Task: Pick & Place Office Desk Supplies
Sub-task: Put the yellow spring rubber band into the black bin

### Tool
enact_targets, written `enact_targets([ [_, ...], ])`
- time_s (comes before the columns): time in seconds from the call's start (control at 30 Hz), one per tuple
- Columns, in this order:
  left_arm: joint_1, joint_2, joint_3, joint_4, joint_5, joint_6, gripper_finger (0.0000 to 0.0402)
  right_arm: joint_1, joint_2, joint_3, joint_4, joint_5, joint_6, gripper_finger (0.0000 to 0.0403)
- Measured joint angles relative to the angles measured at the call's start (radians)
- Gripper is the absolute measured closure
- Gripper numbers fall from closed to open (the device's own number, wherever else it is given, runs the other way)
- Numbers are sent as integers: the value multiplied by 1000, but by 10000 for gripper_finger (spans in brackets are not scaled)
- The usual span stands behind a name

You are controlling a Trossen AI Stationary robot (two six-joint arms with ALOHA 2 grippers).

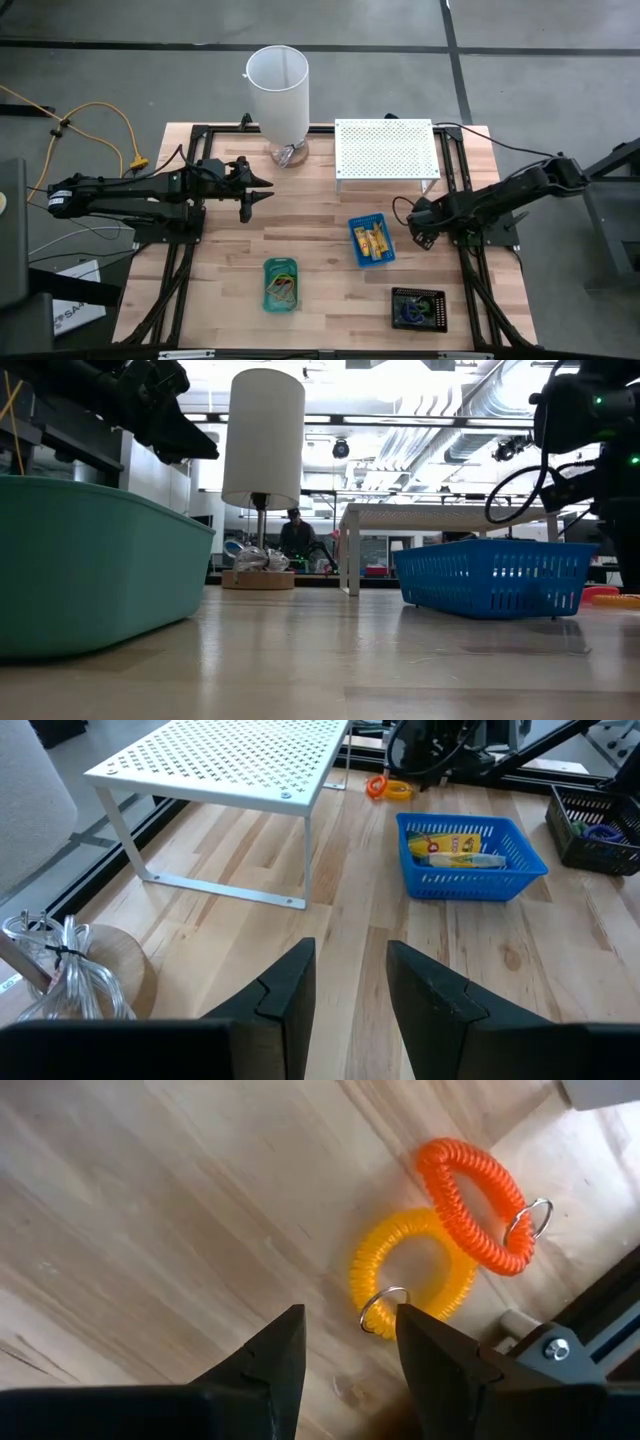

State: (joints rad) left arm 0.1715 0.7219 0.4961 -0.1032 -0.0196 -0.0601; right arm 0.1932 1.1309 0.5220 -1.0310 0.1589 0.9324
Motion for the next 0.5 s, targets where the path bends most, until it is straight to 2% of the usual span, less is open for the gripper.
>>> enact_targets([
  [0.27,0,0,0,0,0,0,282,-2,20,0,44,22,32,257],
  [0.5,0,0,0,0,0,0,282,-61,20,0,49,-19,41,259],
])
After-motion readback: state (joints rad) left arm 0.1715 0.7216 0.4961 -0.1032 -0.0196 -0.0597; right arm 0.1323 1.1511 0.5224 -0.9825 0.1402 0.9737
